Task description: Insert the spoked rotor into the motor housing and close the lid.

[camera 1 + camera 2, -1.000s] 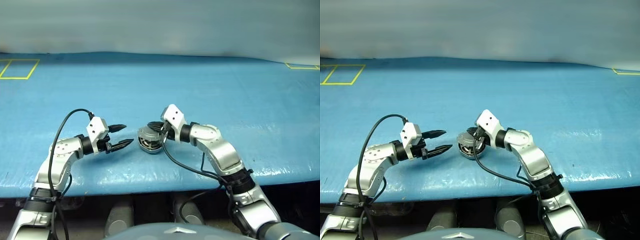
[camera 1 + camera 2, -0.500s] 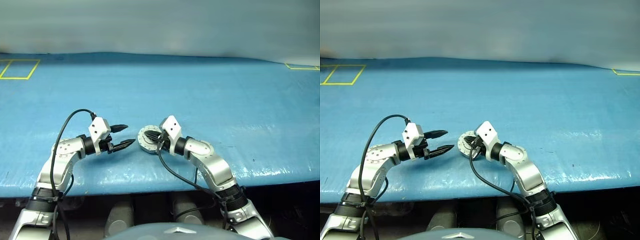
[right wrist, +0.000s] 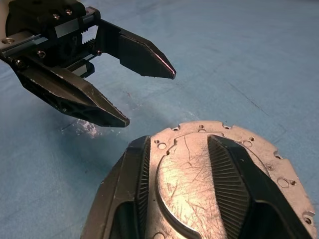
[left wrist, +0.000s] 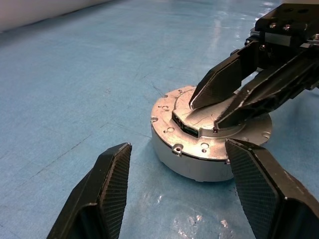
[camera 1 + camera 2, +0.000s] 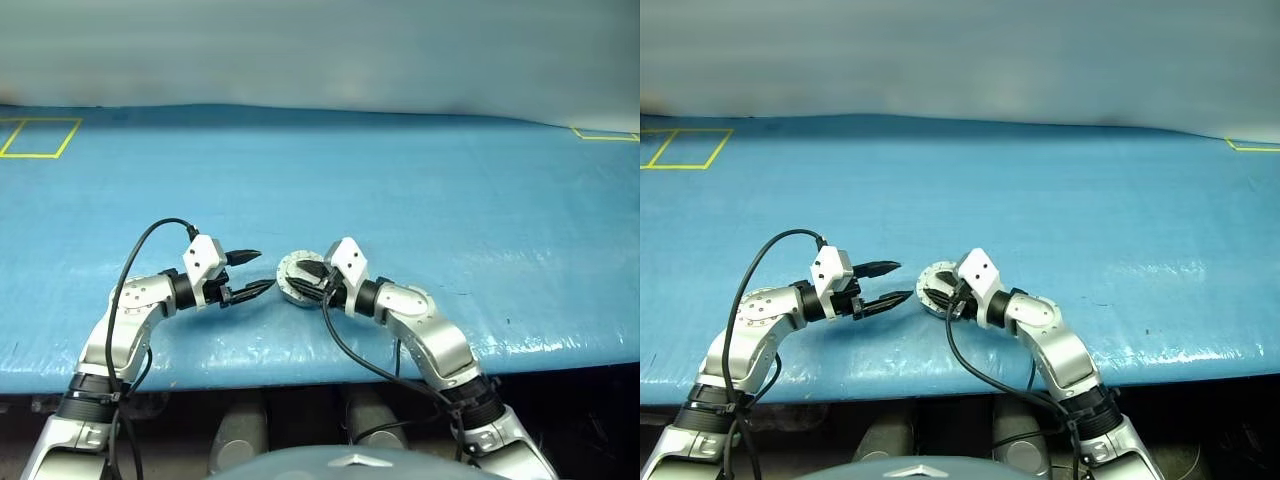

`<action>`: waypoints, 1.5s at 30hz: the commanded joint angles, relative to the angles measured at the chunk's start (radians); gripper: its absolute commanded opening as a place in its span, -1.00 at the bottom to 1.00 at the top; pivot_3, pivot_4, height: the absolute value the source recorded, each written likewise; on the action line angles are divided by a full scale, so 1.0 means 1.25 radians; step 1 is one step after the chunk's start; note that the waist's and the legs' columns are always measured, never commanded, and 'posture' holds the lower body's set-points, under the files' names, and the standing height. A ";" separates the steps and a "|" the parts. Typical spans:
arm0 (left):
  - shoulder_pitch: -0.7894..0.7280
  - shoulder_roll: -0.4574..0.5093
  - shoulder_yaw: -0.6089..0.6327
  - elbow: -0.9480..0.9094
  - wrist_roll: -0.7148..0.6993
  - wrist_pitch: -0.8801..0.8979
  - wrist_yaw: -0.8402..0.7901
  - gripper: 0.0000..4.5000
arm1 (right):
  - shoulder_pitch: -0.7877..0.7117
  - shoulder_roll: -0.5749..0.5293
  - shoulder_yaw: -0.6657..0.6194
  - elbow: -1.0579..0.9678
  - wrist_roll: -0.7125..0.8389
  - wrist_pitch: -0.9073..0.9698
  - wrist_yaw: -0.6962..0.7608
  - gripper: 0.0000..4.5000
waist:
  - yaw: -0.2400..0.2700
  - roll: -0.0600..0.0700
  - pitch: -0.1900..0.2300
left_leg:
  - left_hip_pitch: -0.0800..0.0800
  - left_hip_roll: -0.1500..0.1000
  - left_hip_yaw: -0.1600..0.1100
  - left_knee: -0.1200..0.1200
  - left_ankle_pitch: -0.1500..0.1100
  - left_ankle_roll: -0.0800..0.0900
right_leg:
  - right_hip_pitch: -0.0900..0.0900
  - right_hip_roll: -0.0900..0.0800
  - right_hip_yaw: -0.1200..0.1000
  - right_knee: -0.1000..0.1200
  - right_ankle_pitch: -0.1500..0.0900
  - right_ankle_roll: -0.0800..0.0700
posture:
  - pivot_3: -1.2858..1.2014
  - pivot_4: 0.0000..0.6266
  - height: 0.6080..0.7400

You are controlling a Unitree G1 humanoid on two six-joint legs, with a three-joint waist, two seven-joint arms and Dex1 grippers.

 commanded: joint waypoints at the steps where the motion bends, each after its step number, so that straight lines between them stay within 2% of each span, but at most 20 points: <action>1: -0.013 0.000 0.004 -0.009 0.002 -0.017 -0.001 0.46 | 0.007 0.000 -0.002 -0.017 -0.008 -0.007 -0.016 0.38 | 0.000 0.000 0.000 | 0.000 0.000 0.000 0.000 0.000 0.000 | 0.000 0.000 0.000 0.000 0.000 0.000 | 0.03 -0.52 1.00; 5: -0.016 -0.001 0.001 -0.006 0.005 -0.019 -0.002 0.46 | -0.001 0.006 0.000 0.007 -0.043 -0.029 -0.055 0.97 | 0.000 0.000 0.000 | 0.000 0.000 0.000 0.000 0.000 0.000 | 0.000 0.000 0.000 0.000 0.000 0.000 | 0.03 -0.52 1.00; 14: -0.013 0.003 0.001 -0.006 0.009 -0.020 -0.004 0.46 | -0.001 0.008 0.009 0.017 -0.051 -0.035 -0.054 0.99 | 0.000 0.000 0.000 | 0.000 0.000 0.000 -0.001 0.000 0.000 | -0.001 0.000 0.000 0.000 0.000 0.000 | 0.03 -0.52 1.00; 17: -0.010 0.006 0.005 -0.006 0.010 -0.021 -0.001 0.46 | 0.002 0.005 0.010 0.016 -0.054 -0.040 -0.055 0.73 | 0.000 0.000 0.000 | 0.000 0.000 0.000 -0.001 0.000 0.000 | -0.001 0.000 0.000 0.000 0.000 0.000 | 0.03 -0.52 1.00; 19: -0.008 0.007 0.007 -0.006 0.010 -0.021 0.000 0.46 | 0.003 0.004 0.010 0.015 -0.054 -0.042 -0.054 0.41 | 0.000 0.000 0.000 | 0.000 0.000 0.000 -0.001 0.000 0.000 | -0.001 0.000 0.000 0.000 0.000 0.000 | 0.03 -0.52 1.00; 20: -0.007 0.007 0.008 -0.005 0.009 -0.020 0.001 0.46 | 0.003 0.002 0.012 0.014 -0.056 -0.043 -0.053 0.34 | 0.000 0.000 0.000 | 0.000 0.000 0.000 -0.001 0.000 0.000 | -0.001 0.000 0.000 0.000 0.000 0.000 | 0.03 -0.52 1.00; 34: 0.003 0.007 0.020 0.001 0.014 -0.024 0.008 0.46 | -0.007 -0.003 0.033 -0.026 -0.089 0.044 -0.094 0.34 | 0.000 0.000 0.000 | 0.000 0.000 0.000 -0.001 0.000 0.000 | -0.001 0.000 0.000 0.000 0.000 0.000 | 0.03 -0.52 1.00; 42: 0.001 0.008 0.017 -0.003 0.014 -0.014 0.009 0.46 | 0.001 -0.019 0.065 0.032 -0.164 0.037 -0.139 0.34 | 0.000 0.000 0.000 | 0.000 0.000 0.000 -0.001 0.000 0.000 | 0.000 0.000 0.000 0.000 0.000 0.000 | 0.03 -0.52 1.00; 45: -0.002 0.005 0.013 -0.002 0.016 -0.013 0.011 0.46 | 0.014 0.005 0.047 0.040 -0.119 0.049 -0.126 0.34 | 0.000 -0.001 -0.001 | 0.001 0.000 0.000 0.000 0.000 0.000 | 0.000 0.000 0.000 0.000 0.000 0.000 | 0.03 -0.52 1.00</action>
